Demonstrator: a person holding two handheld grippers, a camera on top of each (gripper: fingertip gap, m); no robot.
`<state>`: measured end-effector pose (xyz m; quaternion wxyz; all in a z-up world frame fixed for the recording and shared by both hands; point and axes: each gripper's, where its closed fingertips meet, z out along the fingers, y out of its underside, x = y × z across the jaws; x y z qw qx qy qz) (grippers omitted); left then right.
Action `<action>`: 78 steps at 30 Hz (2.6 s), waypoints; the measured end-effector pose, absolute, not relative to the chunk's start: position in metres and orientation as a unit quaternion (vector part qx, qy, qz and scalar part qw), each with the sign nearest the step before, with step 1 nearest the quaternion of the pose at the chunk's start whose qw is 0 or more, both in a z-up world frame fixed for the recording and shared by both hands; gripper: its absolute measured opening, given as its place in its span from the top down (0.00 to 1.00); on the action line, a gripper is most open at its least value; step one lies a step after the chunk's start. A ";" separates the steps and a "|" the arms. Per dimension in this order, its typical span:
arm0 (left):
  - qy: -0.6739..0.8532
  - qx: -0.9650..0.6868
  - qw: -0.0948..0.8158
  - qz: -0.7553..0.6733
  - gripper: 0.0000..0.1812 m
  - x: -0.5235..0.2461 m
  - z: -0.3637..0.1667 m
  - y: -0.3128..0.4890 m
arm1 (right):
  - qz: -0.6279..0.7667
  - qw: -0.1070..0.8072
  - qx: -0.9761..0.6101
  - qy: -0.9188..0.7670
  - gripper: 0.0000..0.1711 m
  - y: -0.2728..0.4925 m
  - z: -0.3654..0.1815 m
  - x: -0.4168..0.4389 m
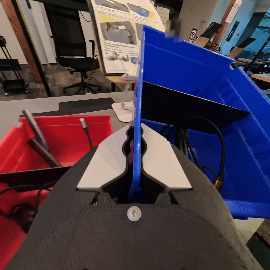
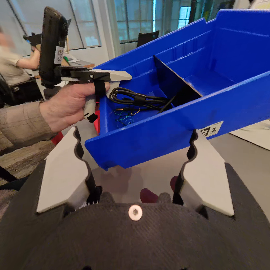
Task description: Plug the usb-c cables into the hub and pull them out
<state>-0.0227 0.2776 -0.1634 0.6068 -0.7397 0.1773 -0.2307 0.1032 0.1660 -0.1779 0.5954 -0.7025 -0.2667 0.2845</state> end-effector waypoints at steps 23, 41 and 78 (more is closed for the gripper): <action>0.206 -0.814 0.462 -0.287 0.95 0.143 -0.299 0.244 | 0.298 0.480 -0.807 -0.172 0.19 0.132 -0.272 0.253; 0.268 -0.805 0.431 -0.306 0.81 0.157 -0.302 0.210 | 0.148 0.466 -0.844 -0.218 0.25 0.108 -0.286 0.276; 0.192 -0.803 0.560 0.069 0.68 -0.208 -0.206 0.296 | -0.129 0.475 -0.850 -0.189 0.87 0.155 -0.294 0.418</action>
